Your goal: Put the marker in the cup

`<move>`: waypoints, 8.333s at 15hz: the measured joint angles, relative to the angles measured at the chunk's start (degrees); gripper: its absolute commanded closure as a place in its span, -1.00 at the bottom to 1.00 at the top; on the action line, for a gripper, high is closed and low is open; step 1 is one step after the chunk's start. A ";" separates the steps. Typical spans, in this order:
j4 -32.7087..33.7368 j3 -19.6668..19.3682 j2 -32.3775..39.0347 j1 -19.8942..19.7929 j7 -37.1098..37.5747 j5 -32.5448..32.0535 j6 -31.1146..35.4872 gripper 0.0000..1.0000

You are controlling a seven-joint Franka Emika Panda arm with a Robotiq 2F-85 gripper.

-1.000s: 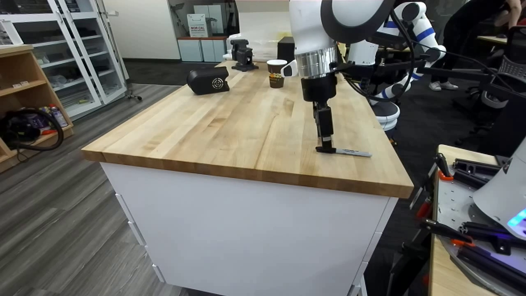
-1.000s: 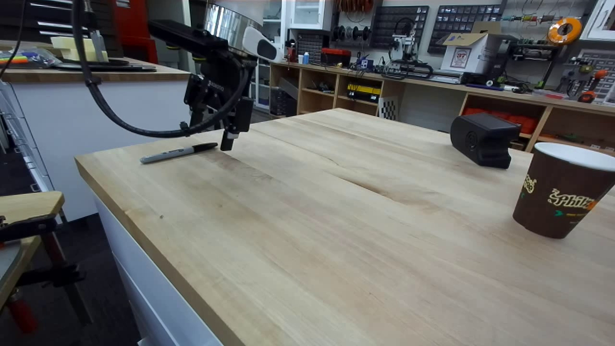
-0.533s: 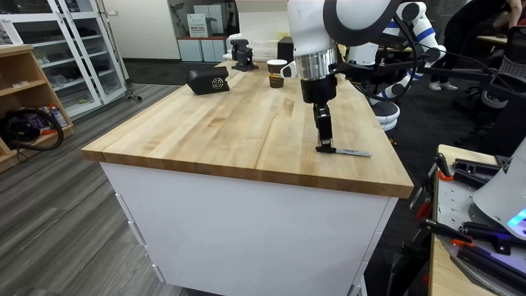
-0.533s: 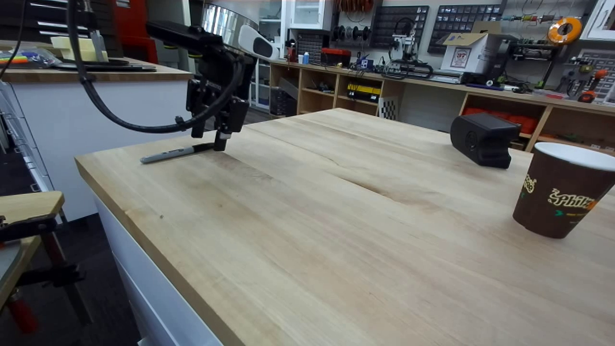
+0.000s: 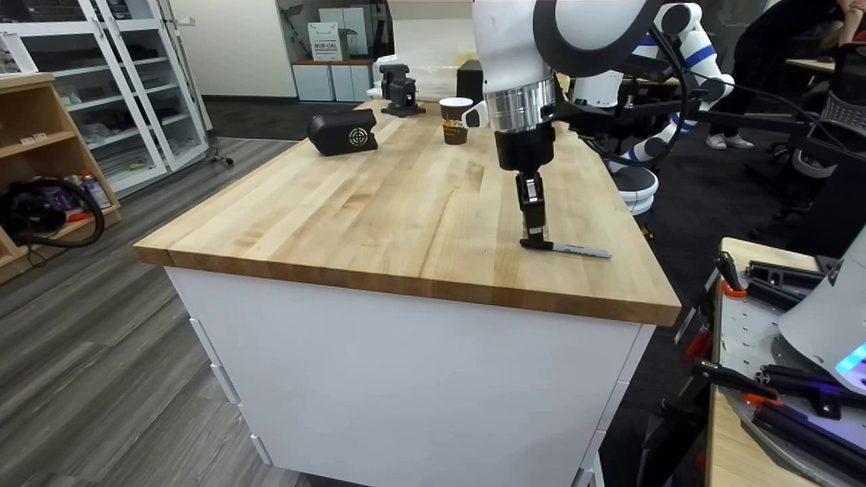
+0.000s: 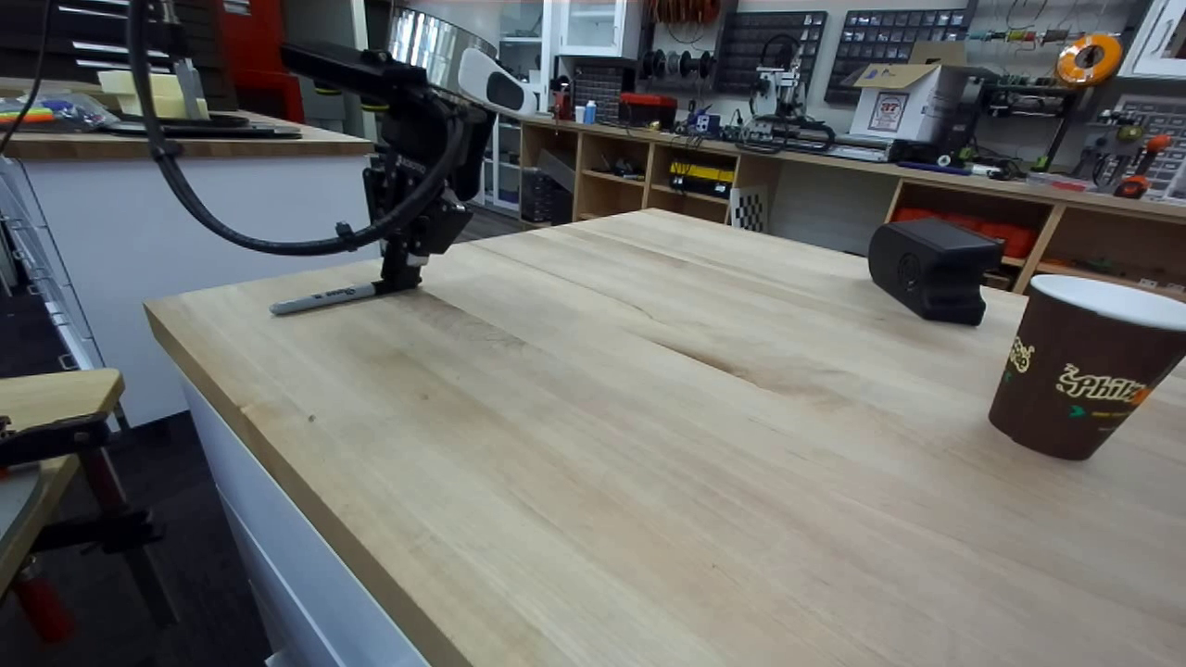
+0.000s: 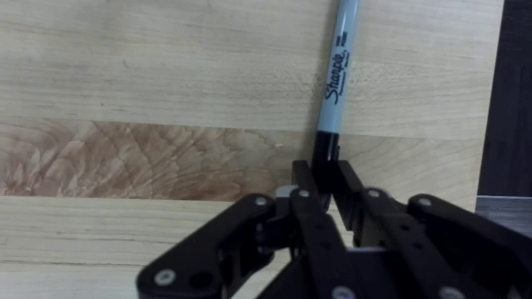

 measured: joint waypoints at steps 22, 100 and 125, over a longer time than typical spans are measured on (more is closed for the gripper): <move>0.08 0.19 0.33 0.00 0.33 0.01 -0.26 0.85; 29.70 -16.85 5.39 -15.15 50.27 -49.50 26.26 0.90; 58.56 -15.14 28.20 -18.32 38.66 -34.26 29.66 0.90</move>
